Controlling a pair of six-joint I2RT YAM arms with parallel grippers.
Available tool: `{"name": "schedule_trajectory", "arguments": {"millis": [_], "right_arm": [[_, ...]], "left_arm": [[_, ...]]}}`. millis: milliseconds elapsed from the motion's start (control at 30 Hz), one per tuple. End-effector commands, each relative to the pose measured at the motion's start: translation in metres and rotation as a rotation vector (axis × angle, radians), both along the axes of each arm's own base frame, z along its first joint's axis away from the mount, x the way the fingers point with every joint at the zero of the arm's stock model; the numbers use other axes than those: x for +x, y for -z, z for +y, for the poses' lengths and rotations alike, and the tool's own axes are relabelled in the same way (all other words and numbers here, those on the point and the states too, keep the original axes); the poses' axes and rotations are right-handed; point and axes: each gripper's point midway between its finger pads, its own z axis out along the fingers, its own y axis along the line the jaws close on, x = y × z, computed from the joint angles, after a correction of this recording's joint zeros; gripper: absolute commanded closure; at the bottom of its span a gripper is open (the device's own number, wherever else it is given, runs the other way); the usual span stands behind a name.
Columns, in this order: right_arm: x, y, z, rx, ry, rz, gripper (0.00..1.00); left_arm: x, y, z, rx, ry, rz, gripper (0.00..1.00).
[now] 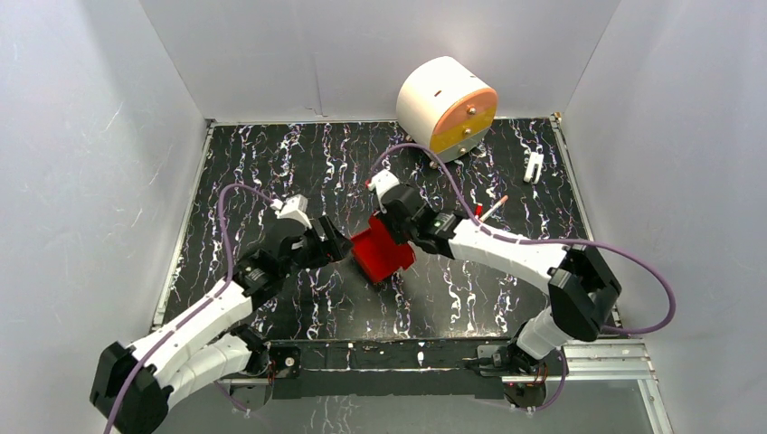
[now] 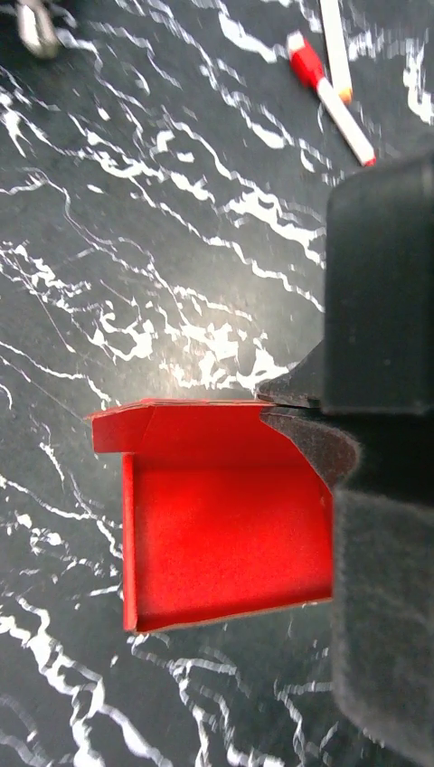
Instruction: Fold the paper box
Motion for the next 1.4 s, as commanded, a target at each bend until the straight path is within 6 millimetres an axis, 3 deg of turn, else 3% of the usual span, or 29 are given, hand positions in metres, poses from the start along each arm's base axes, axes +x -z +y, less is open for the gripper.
{"name": "schedule_trajectory", "arguments": {"millis": [0,267,433,500,600,733,833,1033,1367], "right_arm": [[0.017,-0.016,-0.008,-0.282,-0.225,-0.113,1.00],[0.010,-0.009,0.029,-0.393,-0.703,-0.197,1.00],[0.007,0.003,0.039,-0.428,-0.838,-0.199,0.98],[0.010,0.002,0.038,-0.435,-0.818,-0.200,0.88],[0.006,-0.007,0.037,-0.399,-0.783,-0.177,0.59],[0.012,-0.029,0.019,-0.368,-0.630,-0.215,0.39],[0.012,-0.030,0.000,-0.317,-0.536,-0.205,0.33],[0.017,-0.024,-0.044,-0.174,-0.345,-0.120,0.32],[0.013,-0.012,-0.060,-0.067,-0.361,-0.140,0.31]], "left_arm": [[-0.001,-0.006,0.037,0.098,-0.113,-0.048,0.21],[-0.003,-0.010,0.054,0.093,-0.183,-0.101,0.20],[0.000,-0.007,0.052,0.094,-0.179,-0.105,0.19],[0.001,-0.006,0.049,0.099,-0.168,-0.104,0.19],[0.003,-0.006,0.044,0.099,-0.142,-0.106,0.19],[0.007,-0.011,0.037,0.107,-0.109,-0.111,0.18],[0.012,-0.015,0.033,0.138,-0.081,-0.107,0.18],[0.021,-0.018,0.019,0.200,0.002,-0.074,0.18],[0.046,-0.020,0.001,0.214,0.233,0.035,0.19]]}}
